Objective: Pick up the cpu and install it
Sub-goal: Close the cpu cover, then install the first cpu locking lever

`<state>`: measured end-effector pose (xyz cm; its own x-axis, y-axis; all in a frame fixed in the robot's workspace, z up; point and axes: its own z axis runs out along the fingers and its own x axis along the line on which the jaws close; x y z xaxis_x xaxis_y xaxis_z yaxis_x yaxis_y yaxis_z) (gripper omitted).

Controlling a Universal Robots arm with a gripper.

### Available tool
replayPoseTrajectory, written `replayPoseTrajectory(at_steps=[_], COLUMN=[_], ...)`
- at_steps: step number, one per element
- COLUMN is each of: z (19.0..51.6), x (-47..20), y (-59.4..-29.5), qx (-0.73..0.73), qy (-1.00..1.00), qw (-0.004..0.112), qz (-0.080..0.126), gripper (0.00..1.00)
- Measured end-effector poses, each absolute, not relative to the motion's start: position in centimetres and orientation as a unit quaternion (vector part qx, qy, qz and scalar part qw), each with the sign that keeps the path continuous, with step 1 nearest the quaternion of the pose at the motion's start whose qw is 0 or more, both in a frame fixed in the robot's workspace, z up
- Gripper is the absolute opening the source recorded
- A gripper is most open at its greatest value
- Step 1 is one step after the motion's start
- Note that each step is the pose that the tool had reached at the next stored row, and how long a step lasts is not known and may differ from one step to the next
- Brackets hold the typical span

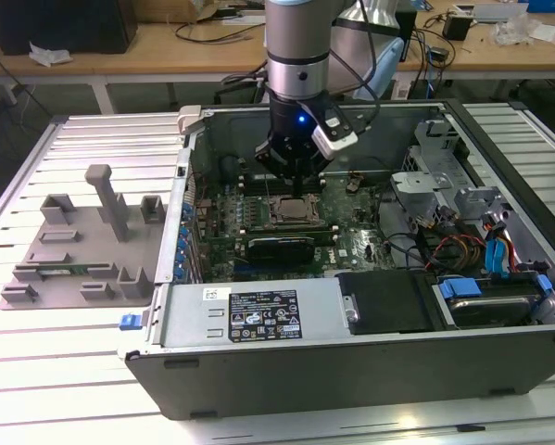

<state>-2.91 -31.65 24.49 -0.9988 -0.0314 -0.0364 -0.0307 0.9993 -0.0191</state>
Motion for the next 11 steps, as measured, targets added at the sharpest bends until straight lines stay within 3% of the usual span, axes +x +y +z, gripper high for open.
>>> replayPoseTrajectory(at_steps=[11], z=[24.75], x=[-2.91], y=[-31.65], qx=[-0.016], qy=[1.0], qw=[0.018], qz=[-0.009], gripper=[0.11])
